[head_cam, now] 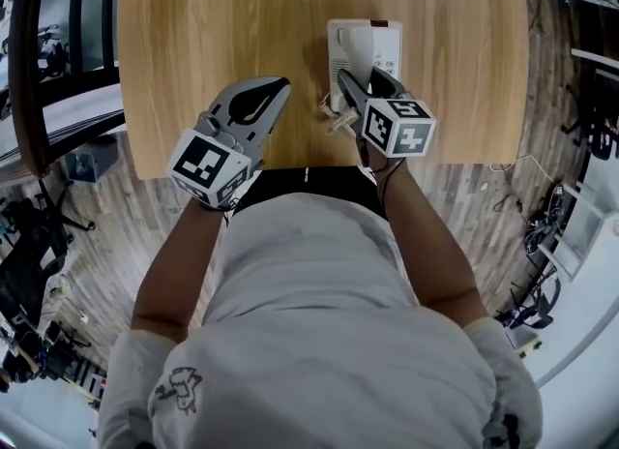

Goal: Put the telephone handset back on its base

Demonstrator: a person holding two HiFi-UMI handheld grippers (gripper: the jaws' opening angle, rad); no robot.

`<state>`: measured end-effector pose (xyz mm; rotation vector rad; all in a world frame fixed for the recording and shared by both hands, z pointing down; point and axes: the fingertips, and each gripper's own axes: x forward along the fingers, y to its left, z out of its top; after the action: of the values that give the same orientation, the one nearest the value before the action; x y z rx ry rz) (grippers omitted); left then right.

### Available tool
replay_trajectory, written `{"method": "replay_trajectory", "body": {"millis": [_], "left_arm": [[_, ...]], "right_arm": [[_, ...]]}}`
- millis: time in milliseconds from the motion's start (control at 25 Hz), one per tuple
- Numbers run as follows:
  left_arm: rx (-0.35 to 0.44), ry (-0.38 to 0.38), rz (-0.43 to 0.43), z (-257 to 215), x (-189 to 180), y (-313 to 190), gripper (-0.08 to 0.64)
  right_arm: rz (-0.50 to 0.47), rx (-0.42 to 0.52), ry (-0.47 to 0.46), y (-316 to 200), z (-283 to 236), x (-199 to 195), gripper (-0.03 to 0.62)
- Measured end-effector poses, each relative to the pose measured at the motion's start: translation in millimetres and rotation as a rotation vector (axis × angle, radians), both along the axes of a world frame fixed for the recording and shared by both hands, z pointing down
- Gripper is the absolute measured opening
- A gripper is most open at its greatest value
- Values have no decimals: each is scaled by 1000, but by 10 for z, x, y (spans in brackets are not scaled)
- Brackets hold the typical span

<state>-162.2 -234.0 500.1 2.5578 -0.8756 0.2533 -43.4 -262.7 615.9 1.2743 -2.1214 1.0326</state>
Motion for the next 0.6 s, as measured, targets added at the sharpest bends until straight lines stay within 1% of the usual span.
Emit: {"method": "replay_trajectory", "body": {"millis": [280, 600], "left_arm": [[-23, -15, 29, 168, 34, -96, 6], [-47, -16, 34, 259, 25, -160, 6]], "right_arm": [[17, -60, 65, -85, 329, -18, 222], [49, -113, 90, -122, 454, -65, 222]]}}
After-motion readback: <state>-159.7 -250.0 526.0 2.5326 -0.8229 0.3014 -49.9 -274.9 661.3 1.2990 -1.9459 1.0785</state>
